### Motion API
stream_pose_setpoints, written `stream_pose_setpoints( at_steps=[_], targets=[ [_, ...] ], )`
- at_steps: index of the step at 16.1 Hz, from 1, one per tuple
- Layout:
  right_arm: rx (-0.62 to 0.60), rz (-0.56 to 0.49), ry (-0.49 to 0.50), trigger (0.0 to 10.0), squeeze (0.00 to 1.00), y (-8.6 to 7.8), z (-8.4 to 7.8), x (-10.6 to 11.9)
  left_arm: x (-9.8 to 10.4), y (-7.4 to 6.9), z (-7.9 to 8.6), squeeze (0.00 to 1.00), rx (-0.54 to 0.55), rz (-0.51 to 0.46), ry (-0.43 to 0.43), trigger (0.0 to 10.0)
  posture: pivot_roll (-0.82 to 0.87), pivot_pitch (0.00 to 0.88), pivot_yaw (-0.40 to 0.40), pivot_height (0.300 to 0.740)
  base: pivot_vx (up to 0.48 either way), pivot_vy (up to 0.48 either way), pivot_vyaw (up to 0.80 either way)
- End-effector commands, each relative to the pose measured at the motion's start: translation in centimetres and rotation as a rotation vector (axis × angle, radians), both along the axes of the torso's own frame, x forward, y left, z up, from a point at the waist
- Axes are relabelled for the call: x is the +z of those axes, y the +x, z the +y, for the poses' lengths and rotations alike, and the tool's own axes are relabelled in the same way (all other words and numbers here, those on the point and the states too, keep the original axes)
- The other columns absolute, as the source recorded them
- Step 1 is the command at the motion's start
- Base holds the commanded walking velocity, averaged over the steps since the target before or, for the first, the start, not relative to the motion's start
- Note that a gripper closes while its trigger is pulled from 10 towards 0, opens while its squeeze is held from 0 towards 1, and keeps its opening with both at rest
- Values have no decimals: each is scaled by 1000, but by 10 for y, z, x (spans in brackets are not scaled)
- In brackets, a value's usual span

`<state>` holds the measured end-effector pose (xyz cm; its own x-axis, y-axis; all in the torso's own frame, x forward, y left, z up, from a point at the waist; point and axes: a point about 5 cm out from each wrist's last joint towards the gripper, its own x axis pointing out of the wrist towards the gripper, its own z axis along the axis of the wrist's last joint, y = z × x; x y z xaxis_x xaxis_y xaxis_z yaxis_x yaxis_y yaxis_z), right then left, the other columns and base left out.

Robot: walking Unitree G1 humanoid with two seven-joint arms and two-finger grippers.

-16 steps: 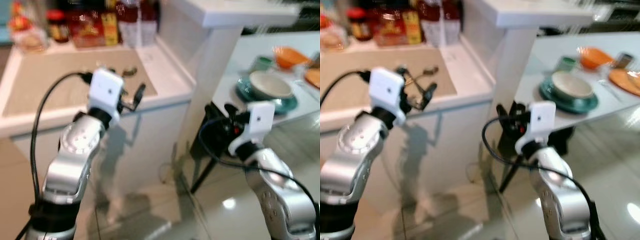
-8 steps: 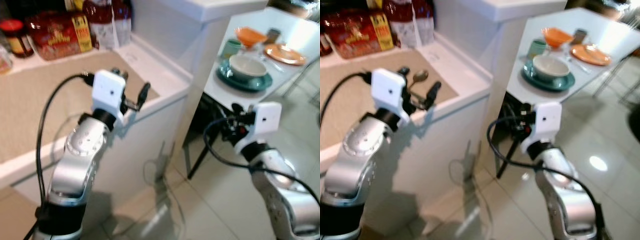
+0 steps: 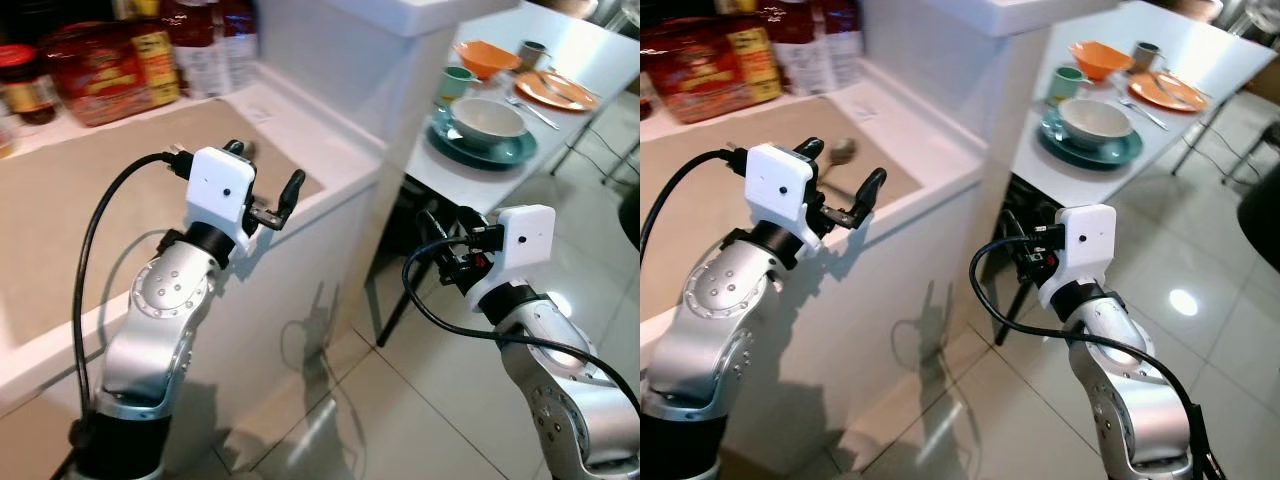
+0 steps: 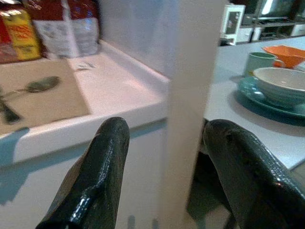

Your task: Setting the table

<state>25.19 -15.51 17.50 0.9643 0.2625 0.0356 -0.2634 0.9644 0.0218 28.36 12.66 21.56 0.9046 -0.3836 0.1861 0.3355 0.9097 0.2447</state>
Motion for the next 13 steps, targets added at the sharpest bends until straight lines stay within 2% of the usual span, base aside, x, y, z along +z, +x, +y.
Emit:
stream_pose_setpoints(
  at_steps=[1, 3, 6, 7, 10, 11, 12, 13],
  targets=[
    [5, -21, -18, 10000, 0, -1, 0, 5, 4, -2, -1, 0, -12, -12, 7, 10000, 108, 59, -73, 740, 412, 0, 0],
    [2, -19, -28, 10000, 0, -1, -1, 5, 4, -2, -1, 0, -16, -11, 8, 10000, 108, 59, -73, 740, 412, 0, 644],
    [78, 26, -26, 10000, 0, -12, -1, -1, 3, 0, 4, 0, 23, -8, 28, 10000, 102, 57, -74, 740, 372, 0, 0],
    [98, 24, -38, 10000, 0, -16, -2, -1, 3, -1, 5, 0, 19, 3, 12, 10000, 101, 56, -74, 740, 0, 0, 0],
    [171, 35, -10, 10000, 0, -24, -4, 1, 0, -5, 0, 0, -83, 60, -20, 10000, 98, 48, -70, 740, 0, 0, 0],
    [209, 39, 3, 10000, 0, -26, -6, 3, -5, -8, -5, 439, -165, 136, -32, 10000, 97, 46, -70, 740, 0, 0, 0],
    [262, 50, -10, 10000, 0, -29, -8, 4, -10, -12, -8, 1000, -219, 196, 0, 10000, 95, 44, -69, 740, 0, 0, 0],
    [304, 73, -27, 10000, 0, -31, -9, 3, -15, -14, -9, 1000, -250, 251, 25, 10000, 93, 41, -68, 740, 0, 0, 0]
  ],
)
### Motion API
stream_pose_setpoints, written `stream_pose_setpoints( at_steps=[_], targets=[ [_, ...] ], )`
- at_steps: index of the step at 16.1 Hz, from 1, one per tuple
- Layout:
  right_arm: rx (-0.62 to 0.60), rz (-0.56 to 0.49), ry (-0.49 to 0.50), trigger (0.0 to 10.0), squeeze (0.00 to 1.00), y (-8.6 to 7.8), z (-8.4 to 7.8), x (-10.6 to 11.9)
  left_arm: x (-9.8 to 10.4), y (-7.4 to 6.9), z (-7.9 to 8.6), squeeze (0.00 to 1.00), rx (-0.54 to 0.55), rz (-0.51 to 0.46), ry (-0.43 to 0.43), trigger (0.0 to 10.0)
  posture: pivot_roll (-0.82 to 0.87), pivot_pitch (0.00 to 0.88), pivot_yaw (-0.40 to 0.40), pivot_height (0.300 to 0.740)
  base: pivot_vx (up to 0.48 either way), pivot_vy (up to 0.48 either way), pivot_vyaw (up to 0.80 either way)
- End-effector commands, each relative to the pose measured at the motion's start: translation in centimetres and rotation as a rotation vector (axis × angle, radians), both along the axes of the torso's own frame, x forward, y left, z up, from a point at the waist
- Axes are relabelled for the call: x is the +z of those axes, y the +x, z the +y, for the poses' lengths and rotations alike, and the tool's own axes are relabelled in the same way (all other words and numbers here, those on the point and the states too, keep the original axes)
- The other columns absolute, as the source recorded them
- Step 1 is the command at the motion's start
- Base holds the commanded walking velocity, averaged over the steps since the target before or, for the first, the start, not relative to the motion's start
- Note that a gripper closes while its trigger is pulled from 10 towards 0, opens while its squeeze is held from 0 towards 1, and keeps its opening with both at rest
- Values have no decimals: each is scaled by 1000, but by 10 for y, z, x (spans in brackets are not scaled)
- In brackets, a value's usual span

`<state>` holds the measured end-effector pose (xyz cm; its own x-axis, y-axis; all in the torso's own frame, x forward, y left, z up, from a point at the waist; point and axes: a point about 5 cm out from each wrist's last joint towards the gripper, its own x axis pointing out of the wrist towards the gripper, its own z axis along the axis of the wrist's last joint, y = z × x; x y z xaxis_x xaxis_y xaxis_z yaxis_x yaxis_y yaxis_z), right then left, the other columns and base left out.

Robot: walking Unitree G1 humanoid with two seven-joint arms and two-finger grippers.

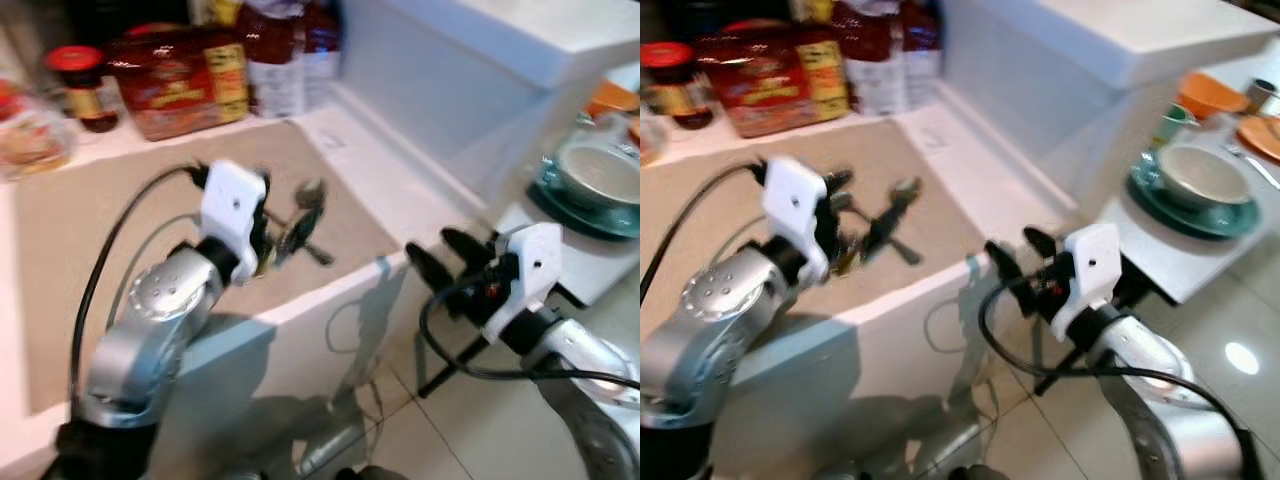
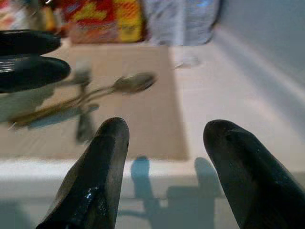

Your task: Setting the table

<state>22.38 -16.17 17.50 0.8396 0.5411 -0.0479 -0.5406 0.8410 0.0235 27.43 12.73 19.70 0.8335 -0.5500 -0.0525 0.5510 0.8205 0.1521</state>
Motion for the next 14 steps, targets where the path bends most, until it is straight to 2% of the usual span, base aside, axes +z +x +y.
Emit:
stream_pose_setpoints(
  at_steps=[1, 4, 5, 6, 10, 14],
  targets=[
    [44, 19, -27, 10000, 0, -6, -4, 1, 0, -5, -10, 1000, -64, 39, 1, 10000, 91, 41, -67, 740, 0, 0, 0],
    [122, 79, -102, 10000, 0, -13, -11, -4, -2, 0, -7, 1000, -57, 72, 47, 10000, 87, 44, -71, 740, 0, 0, 0],
    [154, 111, -124, 10000, 0, -16, -14, -6, -2, 2, -5, 949, -55, 82, 71, 10000, 87, 44, -71, 740, 0, 0, 0],
    [178, 140, -153, 10000, 0, -20, -18, -7, -1, 3, -5, 0, -49, 98, 77, 10000, 87, 44, -71, 740, 0, 0, 0],
    [50, 105, -202, 10000, 0, -12, -36, -8, -1, 14, -10, 0, -11, 130, 55, 10000, 77, 45, -71, 740, 0, 0, 0],
    [16, 52, -161, 10000, 0, -13, -38, 1, -1, 23, -22, 0, -44, 157, 39, 10000, 48, 43, -38, 740, 0, 0, 0]
  ],
)
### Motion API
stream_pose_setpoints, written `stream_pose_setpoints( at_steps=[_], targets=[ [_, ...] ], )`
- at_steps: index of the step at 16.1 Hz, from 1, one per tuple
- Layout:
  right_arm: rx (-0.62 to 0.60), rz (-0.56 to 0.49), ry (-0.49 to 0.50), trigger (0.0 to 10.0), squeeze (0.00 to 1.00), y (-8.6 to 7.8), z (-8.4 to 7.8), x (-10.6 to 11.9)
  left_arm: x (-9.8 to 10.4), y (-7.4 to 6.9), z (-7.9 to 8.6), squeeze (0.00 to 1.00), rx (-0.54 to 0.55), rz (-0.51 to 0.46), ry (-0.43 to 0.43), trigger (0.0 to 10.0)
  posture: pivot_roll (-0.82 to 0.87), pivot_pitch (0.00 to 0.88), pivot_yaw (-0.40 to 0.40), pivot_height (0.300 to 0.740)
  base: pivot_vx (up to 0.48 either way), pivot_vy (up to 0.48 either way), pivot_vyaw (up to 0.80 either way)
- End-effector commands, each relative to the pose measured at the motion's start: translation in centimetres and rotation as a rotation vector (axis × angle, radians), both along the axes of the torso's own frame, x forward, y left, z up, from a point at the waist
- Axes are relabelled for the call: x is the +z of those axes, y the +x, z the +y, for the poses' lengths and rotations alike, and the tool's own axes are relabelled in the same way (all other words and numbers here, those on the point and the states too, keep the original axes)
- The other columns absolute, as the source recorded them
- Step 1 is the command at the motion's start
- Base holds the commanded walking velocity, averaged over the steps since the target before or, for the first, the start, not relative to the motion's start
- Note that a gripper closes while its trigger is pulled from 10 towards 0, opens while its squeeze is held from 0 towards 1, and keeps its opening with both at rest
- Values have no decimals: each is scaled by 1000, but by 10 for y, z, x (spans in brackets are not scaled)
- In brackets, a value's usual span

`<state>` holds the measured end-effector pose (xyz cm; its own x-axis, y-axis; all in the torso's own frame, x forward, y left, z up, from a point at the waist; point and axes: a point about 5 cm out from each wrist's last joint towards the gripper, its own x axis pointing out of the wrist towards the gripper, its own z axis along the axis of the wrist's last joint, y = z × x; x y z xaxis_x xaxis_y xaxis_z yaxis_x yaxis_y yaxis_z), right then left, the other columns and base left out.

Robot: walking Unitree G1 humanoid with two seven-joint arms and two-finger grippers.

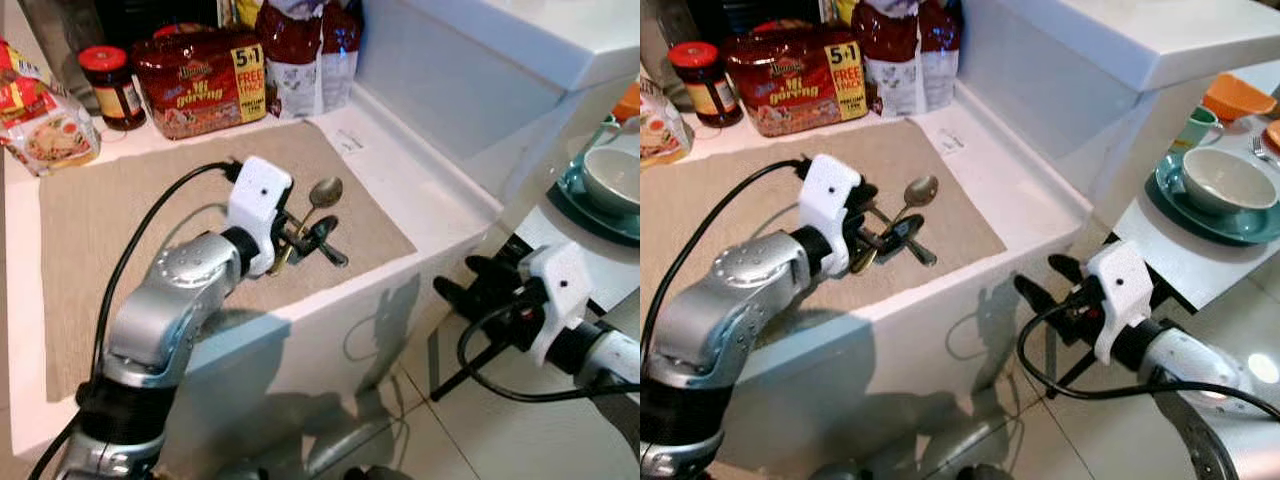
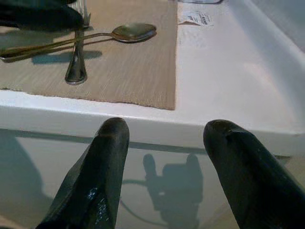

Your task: Setting the table

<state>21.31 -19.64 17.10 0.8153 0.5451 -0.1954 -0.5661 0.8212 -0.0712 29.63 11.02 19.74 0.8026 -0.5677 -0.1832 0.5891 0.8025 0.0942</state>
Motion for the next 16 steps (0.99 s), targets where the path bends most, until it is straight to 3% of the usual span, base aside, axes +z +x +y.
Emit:
stream_pose_setpoints(
  at_steps=[1, 9, 16],
  targets=[
    [-10, -21, -2, 10000, 0, -3, -3, 5, -2, 1, -6, 0, -26, 22, 10, 10000, 48, 43, -38, 740, 0, 0, 0],
    [-33, -23, -17, 10000, 0, -7, -8, 7, -7, -1, -20, 0, -81, 80, -32, 10000, 16, 36, -23, 740, 0, 0, 0],
    [8, -7, -22, 10000, 0, -9, -6, 10, -23, 6, -15, 0, 26, 165, 6, 10000, 7, 36, -20, 740, 0, 0, 0]
  ],
)
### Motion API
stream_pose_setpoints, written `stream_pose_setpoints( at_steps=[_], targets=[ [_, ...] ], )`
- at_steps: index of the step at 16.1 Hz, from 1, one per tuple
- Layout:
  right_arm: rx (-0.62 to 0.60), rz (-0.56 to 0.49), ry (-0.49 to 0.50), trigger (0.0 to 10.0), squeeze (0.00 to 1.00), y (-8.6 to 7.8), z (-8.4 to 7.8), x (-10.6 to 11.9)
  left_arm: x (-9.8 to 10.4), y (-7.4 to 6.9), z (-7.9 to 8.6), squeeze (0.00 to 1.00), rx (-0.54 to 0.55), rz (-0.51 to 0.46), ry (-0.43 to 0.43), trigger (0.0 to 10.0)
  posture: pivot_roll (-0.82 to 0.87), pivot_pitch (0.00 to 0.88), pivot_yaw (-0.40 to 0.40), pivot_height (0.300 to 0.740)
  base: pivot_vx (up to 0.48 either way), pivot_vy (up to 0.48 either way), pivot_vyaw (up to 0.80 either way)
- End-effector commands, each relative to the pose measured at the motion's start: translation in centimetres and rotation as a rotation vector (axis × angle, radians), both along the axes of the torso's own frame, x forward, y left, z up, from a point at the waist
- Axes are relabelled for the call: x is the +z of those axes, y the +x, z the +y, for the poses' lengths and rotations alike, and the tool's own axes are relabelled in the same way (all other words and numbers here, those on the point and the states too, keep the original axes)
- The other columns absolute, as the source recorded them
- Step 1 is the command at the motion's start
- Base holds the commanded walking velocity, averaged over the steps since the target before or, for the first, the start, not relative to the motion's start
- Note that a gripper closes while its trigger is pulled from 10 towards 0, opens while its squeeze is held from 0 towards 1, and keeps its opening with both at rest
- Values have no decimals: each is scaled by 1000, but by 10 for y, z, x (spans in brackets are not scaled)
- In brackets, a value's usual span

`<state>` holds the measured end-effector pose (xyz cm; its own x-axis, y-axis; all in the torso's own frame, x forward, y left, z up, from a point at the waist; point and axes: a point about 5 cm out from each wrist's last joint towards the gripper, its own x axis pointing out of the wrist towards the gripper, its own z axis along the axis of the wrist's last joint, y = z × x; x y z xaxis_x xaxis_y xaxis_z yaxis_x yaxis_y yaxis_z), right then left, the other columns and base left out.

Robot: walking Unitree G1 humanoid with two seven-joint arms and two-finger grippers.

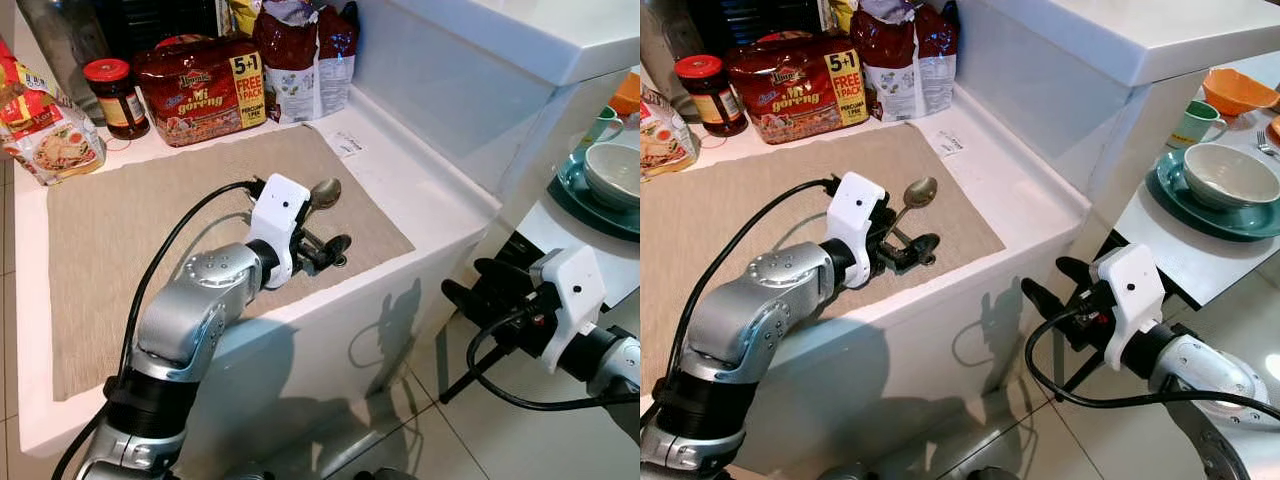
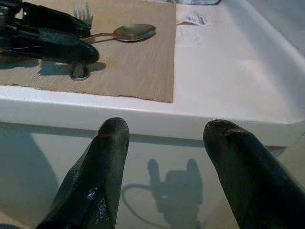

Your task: Setting the table

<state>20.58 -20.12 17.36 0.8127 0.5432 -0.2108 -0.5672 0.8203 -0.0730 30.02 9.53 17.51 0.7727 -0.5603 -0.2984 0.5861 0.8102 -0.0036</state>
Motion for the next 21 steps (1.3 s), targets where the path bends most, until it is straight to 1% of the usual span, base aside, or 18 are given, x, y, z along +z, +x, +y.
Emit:
stream_pose_setpoints(
  at_steps=[1, 5, 6, 7, 8, 21],
  targets=[
    [14, -16, -12, 10000, 0, -2, -1, 7, -2, 2, 0, 0, 18, 25, 21, 10000, 7, 36, -20, 740, 0, 0, 0],
    [25, -10, -14, 10000, 0, -3, 1, 7, -6, 2, 0, 0, 18, 56, 26, 10000, 9, 36, -18, 740, 0, 0, 0],
    [26, -9, -15, 10000, 0, -4, 1, 7, -7, 2, 0, 0, 17, 62, 26, 4118, 9, 36, -18, 740, 0, 0, 0],
    [27, -9, -16, 10000, 0, -3, 1, 7, -7, 2, 0, 0, 16, 64, 27, 1882, 9, 36, -18, 740, 0, 0, 0],
    [28, -8, -17, 10000, 0, -4, 1, 7, -7, 2, 0, 0, 16, 66, 29, 0, 8, 35, -18, 740, 0, 0, 0],
    [19, -10, -51, 10000, 0, -5, -2, 6, -8, 4, 1, 0, 30, 58, 35, 0, -5, 12, -15, 740, 0, 0, 0]
  ],
)
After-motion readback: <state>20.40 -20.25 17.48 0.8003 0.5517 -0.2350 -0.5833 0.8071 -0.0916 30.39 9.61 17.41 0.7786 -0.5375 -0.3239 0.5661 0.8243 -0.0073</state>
